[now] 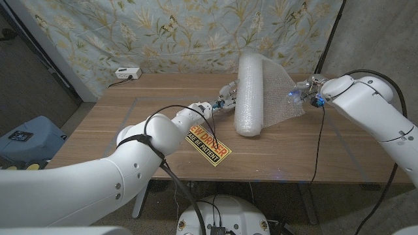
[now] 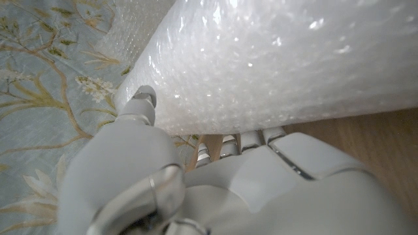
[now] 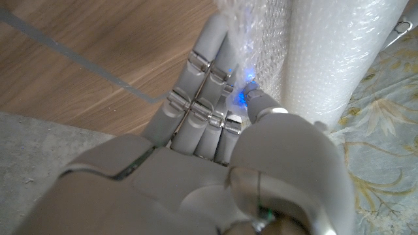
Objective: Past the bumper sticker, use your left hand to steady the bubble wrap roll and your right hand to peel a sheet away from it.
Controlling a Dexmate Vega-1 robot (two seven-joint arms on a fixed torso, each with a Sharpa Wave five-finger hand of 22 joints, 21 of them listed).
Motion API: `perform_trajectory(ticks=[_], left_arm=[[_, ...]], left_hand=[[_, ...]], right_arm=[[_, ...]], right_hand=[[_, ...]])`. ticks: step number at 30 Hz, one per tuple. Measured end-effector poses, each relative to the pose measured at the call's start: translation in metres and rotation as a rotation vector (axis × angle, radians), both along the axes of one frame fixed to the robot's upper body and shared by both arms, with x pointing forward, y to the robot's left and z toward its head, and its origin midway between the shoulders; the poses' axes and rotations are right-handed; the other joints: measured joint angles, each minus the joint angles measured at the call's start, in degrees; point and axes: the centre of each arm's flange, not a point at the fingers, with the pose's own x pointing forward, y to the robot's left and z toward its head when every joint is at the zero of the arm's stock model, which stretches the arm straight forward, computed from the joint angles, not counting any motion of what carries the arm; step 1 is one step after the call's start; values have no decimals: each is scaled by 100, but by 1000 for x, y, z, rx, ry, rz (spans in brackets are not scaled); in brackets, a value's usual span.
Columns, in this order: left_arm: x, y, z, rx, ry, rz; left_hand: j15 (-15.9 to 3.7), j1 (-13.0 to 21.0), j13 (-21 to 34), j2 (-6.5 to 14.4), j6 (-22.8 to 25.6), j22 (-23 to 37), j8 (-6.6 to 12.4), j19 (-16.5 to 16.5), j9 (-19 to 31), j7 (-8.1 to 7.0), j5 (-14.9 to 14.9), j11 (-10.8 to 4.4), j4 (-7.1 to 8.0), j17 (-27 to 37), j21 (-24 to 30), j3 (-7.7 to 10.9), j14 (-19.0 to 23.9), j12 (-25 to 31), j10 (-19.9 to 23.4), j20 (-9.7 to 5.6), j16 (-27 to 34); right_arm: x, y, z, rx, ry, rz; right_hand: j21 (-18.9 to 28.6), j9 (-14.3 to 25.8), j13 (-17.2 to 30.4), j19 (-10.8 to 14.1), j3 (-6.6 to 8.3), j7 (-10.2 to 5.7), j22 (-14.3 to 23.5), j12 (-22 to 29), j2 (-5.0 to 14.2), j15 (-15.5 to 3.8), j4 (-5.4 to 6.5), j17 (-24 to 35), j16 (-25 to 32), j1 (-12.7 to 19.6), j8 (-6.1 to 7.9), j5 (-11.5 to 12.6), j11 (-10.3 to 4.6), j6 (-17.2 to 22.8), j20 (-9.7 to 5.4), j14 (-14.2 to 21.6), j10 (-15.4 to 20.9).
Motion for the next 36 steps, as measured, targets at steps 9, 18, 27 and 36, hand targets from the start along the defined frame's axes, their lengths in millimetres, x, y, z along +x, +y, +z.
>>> perform_trajectory(ticks=[9,18,27,36], left_arm=[[2,-8,-6,-19,54,48],[-1,-26,-7,-81,105,62],[-2,-31,-9,-96,122,63],[-4,-27,-6,-93,97,19]], left_hand=[[-98,0,-26,0,105,-14,45,188,0,105,0,-48,-33,0,82,33,240,76,235,13,44],[-81,0,-26,0,104,-14,45,241,0,105,0,-48,-32,1,93,33,284,76,234,4,44],[-81,-23,-26,23,56,-13,-4,250,0,88,-36,-25,-32,1,92,33,284,75,211,13,43],[-81,-23,-52,23,102,-14,-4,249,1,145,-44,6,-32,1,92,32,283,75,243,13,43]], right_arm=[[-4,-3,7,-19,0,1],[-5,0,12,-33,6,16],[-3,4,14,-41,10,22],[-1,9,17,-46,10,31]], right_hand=[[42,27,1,1,2,24,-16,-1,0,0,-3,27,-30,0,-11,1,30,-23,1,0,-29],[77,29,15,1,8,30,-15,-18,-5,1,-9,53,-56,38,-12,-3,31,-29,1,0,-30],[138,56,30,-28,8,41,-15,-23,8,30,-9,80,-81,51,-32,-10,42,-19,31,28,-39],[175,56,29,-43,8,52,-15,-23,0,9,-9,106,-120,89,-43,19,61,-8,18,71,-40]])
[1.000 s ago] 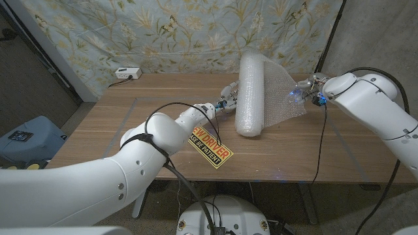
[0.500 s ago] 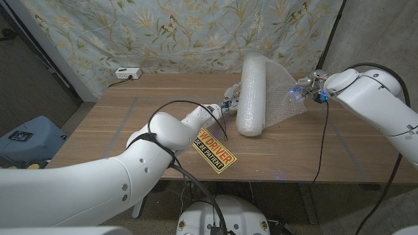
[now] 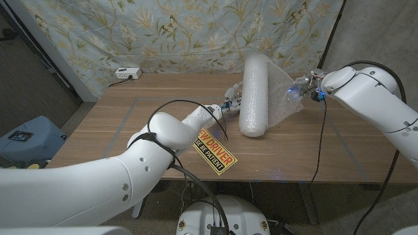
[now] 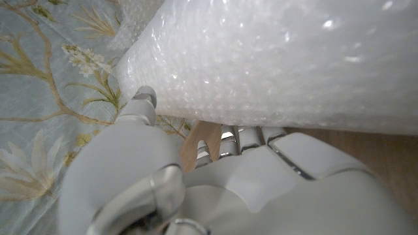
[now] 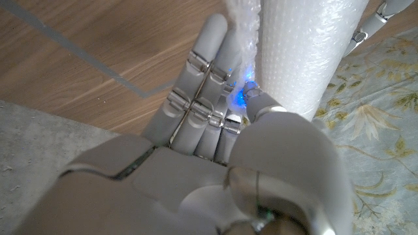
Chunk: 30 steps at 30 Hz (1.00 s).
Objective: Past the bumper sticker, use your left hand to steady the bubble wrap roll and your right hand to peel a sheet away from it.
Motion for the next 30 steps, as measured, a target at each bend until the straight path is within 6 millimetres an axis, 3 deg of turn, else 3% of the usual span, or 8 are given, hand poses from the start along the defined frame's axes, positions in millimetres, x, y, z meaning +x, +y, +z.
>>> perform_trajectory(ticks=[26,30], left_arm=[[-3,14,6,-4,-50,-79],[-3,13,4,-4,-45,-79]], left_hand=[[14,-22,1,22,-94,0,-29,-1,1,132,0,109,17,15,-1,16,47,-24,-54,0,-29],[129,-52,1,-8,-123,-10,-29,-3,1,142,0,92,17,14,0,16,-68,-69,-137,2,-69]], right_arm=[[1,16,11,-10,-13,14],[0,17,13,-9,-19,15]], right_hand=[[135,80,54,0,-1,9,-27,1,-29,1,1,53,-64,31,-58,-6,16,8,0,42,5],[159,98,74,0,-1,9,-27,1,-22,2,1,79,-66,38,-64,-7,17,8,0,42,5]])
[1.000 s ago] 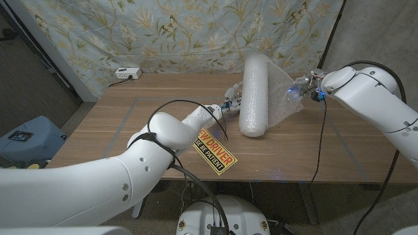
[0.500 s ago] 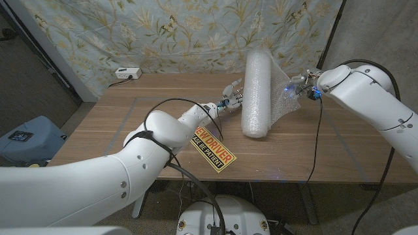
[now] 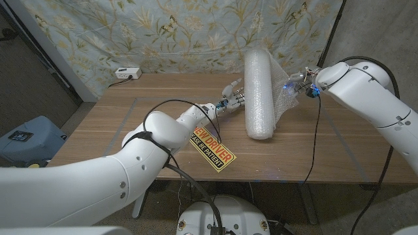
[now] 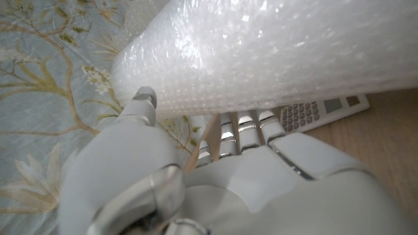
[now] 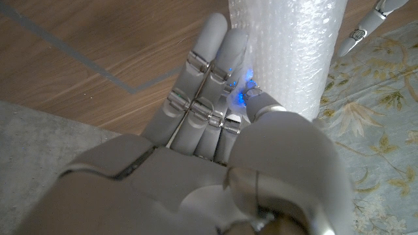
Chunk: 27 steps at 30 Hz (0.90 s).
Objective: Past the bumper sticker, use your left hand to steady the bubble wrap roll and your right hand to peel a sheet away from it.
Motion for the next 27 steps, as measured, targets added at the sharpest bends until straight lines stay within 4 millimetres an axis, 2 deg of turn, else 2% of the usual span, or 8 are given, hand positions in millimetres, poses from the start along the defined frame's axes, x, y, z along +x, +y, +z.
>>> perform_trajectory(ticks=[9,27], left_arm=[[2,-4,-8,1,37,33],[3,-13,-11,-16,84,83]], left_hand=[[107,-23,0,-23,-62,-17,0,-72,0,62,0,29,0,-15,-38,0,-150,-43,-90,29,-88],[106,-45,1,-45,-133,-17,0,-103,0,72,-44,18,0,-15,-38,0,-149,-43,-141,-2,-89]], right_arm=[[-4,1,7,2,-15,4],[-13,3,22,-13,-37,7]], right_hand=[[42,34,4,-60,0,0,1,0,7,-10,0,17,-22,7,-4,-5,11,0,1,28,7],[133,113,29,-59,-49,64,-27,23,6,-2,-16,53,-66,114,-38,30,24,-18,2,84,15]])
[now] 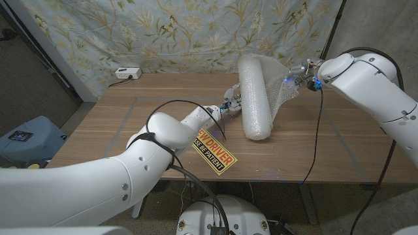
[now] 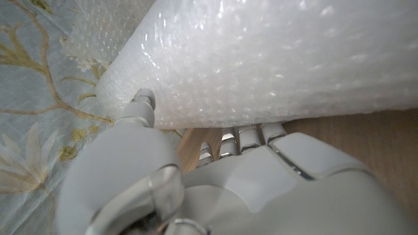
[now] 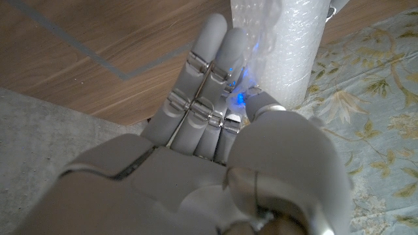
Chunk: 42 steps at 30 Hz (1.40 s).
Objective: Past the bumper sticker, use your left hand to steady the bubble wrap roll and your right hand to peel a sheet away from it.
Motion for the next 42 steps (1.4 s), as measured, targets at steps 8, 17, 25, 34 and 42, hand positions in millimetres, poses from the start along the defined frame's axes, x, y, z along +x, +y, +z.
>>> perform_trajectory(ticks=[8,17,25,34,42], left_arm=[[-1,-5,-1,-11,12,7],[-2,-10,-2,-29,30,13],[-3,-17,-2,-43,46,18],[-7,-29,-3,-54,63,14],[-10,-37,-3,-64,76,8]], left_hand=[[0,-22,0,22,-31,0,0,0,0,-31,0,0,0,0,0,0,0,-45,0,0,0],[0,-22,0,22,-62,0,0,0,0,-62,0,0,0,1,0,0,0,-45,0,0,0],[0,-22,1,22,-92,1,0,1,0,-92,0,-11,0,1,0,0,1,-45,-52,0,0],[1,-76,0,31,-149,1,0,-11,0,-281,0,-31,0,1,0,0,-1,-45,-72,12,0],[90,-116,1,-9,-270,1,-38,-84,1,-579,-45,-19,0,2,-45,0,-159,-90,-206,23,-44]], right_arm=[[-5,2,4,-9,-13,2],[-14,5,9,-18,-40,4],[-23,8,12,-24,-66,7],[-28,9,13,-30,-74,6],[-29,9,15,-36,-69,1]], right_hand=[[42,29,48,0,0,50,0,0,0,-15,0,27,-38,1,-18,-1,10,-11,1,37,10],[108,54,51,1,-7,61,0,0,9,-8,7,26,-43,66,-29,-7,22,0,1,46,-1],[141,81,48,-2,-8,62,1,-1,9,-7,8,26,-84,66,-32,23,32,1,-2,46,-10],[172,106,81,-2,-8,69,1,-2,10,2,8,53,-84,67,-67,23,51,8,-2,55,-9],[210,107,82,-42,-8,69,-27,-18,17,3,8,53,-131,74,-78,21,52,8,-21,55,-10]])
